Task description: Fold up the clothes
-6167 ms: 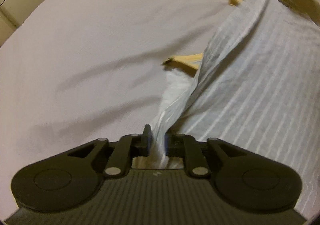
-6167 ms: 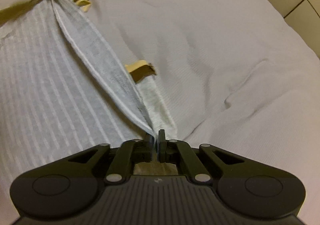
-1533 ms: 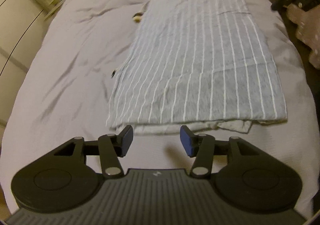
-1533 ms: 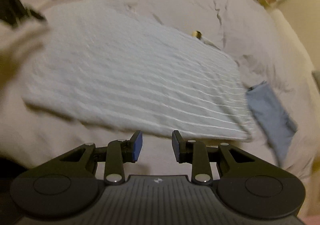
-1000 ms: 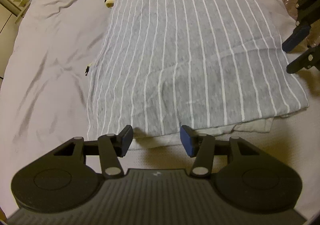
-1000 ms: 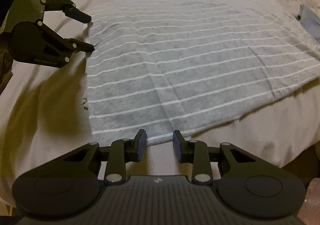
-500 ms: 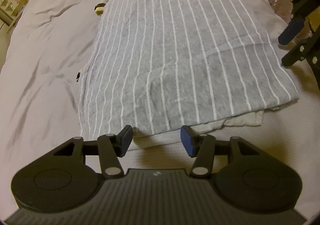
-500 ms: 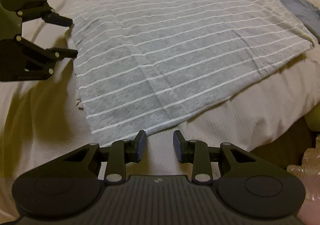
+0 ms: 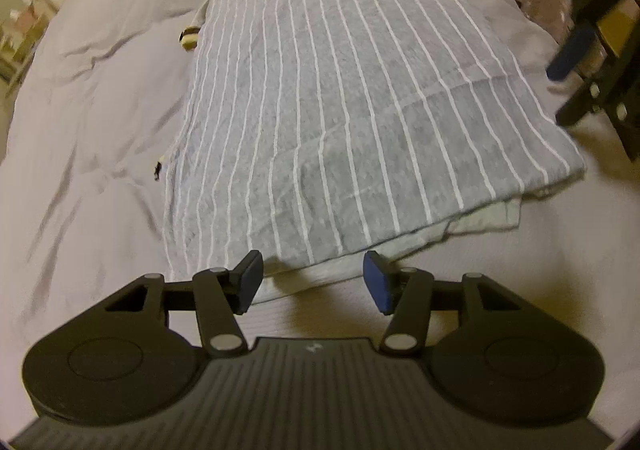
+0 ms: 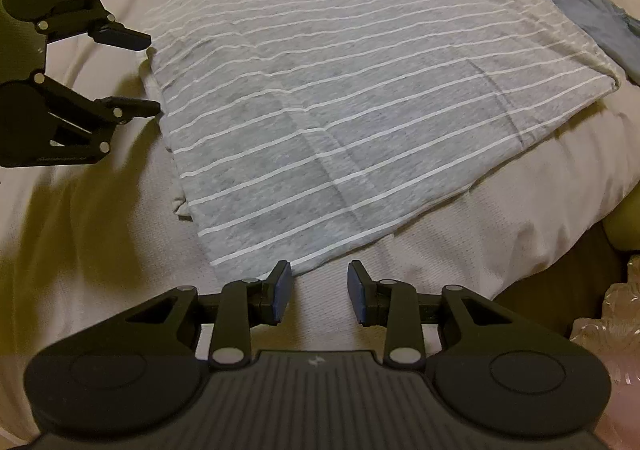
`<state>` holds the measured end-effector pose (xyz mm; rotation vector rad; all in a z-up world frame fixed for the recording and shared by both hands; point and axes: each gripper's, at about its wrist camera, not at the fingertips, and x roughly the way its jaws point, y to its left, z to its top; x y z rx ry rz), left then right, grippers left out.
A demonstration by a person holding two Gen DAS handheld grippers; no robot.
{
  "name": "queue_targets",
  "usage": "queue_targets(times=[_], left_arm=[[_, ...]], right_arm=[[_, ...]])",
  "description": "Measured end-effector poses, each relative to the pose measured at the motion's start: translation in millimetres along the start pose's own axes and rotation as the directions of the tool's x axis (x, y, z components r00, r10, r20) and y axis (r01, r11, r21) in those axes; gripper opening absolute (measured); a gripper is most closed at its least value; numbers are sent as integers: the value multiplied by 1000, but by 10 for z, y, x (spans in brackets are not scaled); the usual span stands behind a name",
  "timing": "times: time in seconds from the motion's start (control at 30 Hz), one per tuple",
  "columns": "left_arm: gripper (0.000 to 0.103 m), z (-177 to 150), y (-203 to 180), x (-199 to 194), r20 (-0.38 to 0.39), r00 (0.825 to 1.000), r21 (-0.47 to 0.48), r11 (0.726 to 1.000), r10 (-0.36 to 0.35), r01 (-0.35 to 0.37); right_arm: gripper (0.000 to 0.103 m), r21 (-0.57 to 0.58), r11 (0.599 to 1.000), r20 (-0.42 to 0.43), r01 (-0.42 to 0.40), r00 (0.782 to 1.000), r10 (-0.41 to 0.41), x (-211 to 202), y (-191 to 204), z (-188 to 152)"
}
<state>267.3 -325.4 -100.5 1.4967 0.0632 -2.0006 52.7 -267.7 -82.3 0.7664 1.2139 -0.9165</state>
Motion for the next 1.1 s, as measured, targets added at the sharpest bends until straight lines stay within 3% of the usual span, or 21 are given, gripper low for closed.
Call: queue_targets(times=[0.07, 0.13, 0.27, 0.4, 0.53, 0.57, 0.67, 0.83, 0.9, 1.0, 1.07, 1.1], left_arm=[[56, -82, -21, -50, 25, 999, 73, 997, 23, -25], [56, -166, -66, -39, 53, 997, 162, 985, 54, -62], [56, -300, -179, 87, 116, 987, 329, 933, 109, -142], [56, -434, -292, 213, 188, 970, 481, 847, 152, -225], [58, -564, -402, 339, 263, 948, 607, 733, 178, -307], [56, -546, -374, 365, 264, 948, 605, 736, 176, -305], [33, -490, -289, 442, 267, 949, 596, 745, 167, -299], [14, -465, -236, 481, 269, 953, 609, 743, 137, -279], [9, -433, -208, 480, 257, 958, 608, 750, 123, -260], [7, -386, -162, 445, 243, 964, 604, 762, 105, -235], [6, -367, -134, 405, 235, 967, 601, 768, 95, -221], [6, -362, -122, 383, 231, 969, 601, 770, 91, -215]], right_arm=[[44, -29, 999, 23, 29, 999, -28, -38, 34, -27], [48, -144, 987, 77, 77, 995, -67, -82, 171, -110], [55, -344, 925, 170, 164, 979, -110, -98, 466, -312], [60, -505, 831, 241, 232, 963, -122, -38, 777, -549], [63, -546, 790, 284, 280, 949, -140, 109, 960, -647], [63, -550, 784, 287, 287, 947, -145, 156, 990, -650], [62, -570, 754, 318, 327, 934, -165, 279, 1073, -657], [54, -568, 705, 391, 425, 893, -223, 330, 1092, -578], [51, -570, 697, 393, 435, 889, -234, 352, 1062, -551], [33, -576, 698, 383, 426, 895, -230, 354, 1013, -504], [3, -581, 703, 373, 411, 902, -219, 345, 980, -468], [3, -578, 712, 366, 398, 907, -210, 327, 948, -459]])
